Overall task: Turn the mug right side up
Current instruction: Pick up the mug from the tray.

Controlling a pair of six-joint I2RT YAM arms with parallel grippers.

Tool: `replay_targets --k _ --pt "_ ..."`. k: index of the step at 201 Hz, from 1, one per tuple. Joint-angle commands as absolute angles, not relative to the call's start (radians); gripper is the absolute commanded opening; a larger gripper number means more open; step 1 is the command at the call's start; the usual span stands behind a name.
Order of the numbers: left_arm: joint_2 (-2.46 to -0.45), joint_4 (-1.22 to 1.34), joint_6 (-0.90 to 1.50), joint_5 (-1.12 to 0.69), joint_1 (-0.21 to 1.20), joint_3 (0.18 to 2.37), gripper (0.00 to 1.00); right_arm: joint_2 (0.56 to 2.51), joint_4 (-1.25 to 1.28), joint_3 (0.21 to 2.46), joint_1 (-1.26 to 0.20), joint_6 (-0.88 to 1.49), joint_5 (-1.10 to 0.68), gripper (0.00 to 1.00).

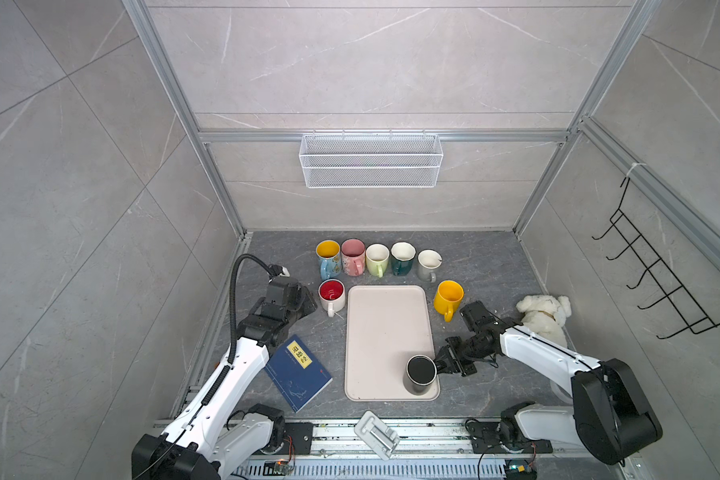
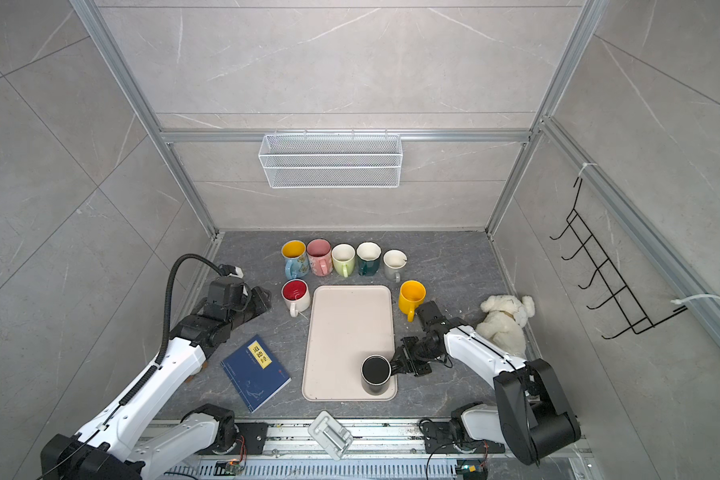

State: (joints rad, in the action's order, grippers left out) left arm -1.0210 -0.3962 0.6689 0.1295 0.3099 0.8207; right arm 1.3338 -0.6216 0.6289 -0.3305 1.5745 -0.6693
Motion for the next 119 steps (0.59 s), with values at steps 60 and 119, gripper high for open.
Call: replay_targets --k 60,119 --pt "-1.021 -0.369 0.656 0.133 0.314 0.866 0.51 1.300 -0.633 0.709 -0.341 1.480 -0.674 0.00" --pt "-1.030 -0.361 0.651 0.056 0.332 0.932 0.50 1.192 -0.638 0.909 -0.411 1.154 -0.567 0.00"
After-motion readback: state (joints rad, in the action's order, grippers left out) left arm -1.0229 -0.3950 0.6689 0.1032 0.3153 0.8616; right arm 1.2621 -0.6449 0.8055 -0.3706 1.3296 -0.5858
